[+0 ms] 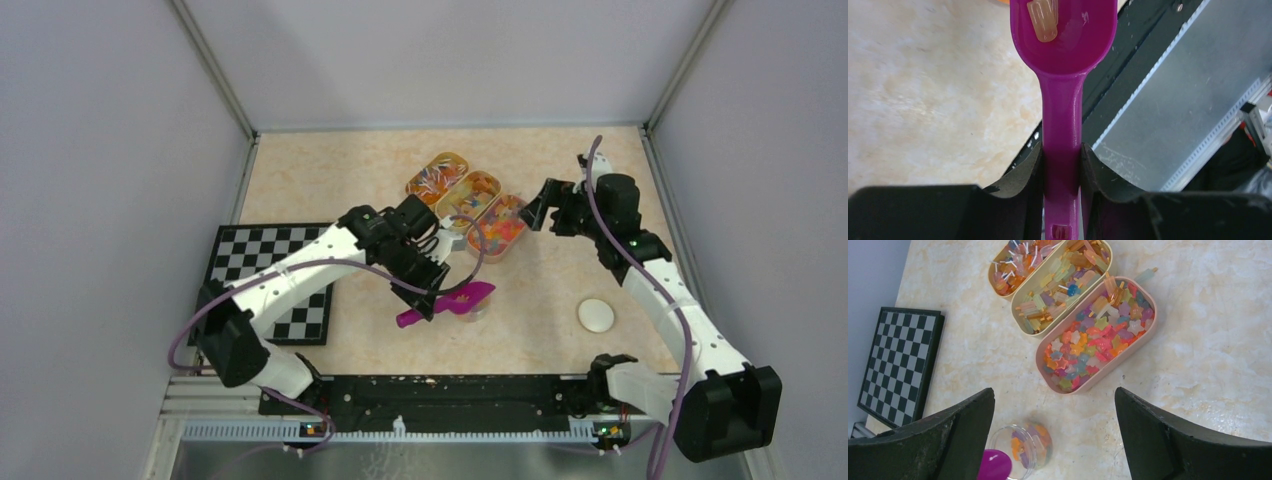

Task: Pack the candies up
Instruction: Place the fake candies in the packing bottle.

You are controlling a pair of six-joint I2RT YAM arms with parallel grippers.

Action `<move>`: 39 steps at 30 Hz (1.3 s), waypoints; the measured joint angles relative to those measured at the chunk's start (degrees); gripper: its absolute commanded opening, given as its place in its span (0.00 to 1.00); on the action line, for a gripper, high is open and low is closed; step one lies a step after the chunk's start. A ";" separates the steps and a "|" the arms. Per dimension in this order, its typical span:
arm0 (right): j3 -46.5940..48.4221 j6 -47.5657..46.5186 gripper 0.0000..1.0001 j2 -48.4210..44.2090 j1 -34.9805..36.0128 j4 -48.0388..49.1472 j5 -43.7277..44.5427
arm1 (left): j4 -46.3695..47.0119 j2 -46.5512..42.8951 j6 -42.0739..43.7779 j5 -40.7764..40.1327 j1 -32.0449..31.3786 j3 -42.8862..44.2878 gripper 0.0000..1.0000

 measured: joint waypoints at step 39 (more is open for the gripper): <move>-6.25 0.81 0.90 -7.93 -0.24 -1.77 -4.22 | -15.67 11.39 -7.58 8.24 -1.07 9.07 0.00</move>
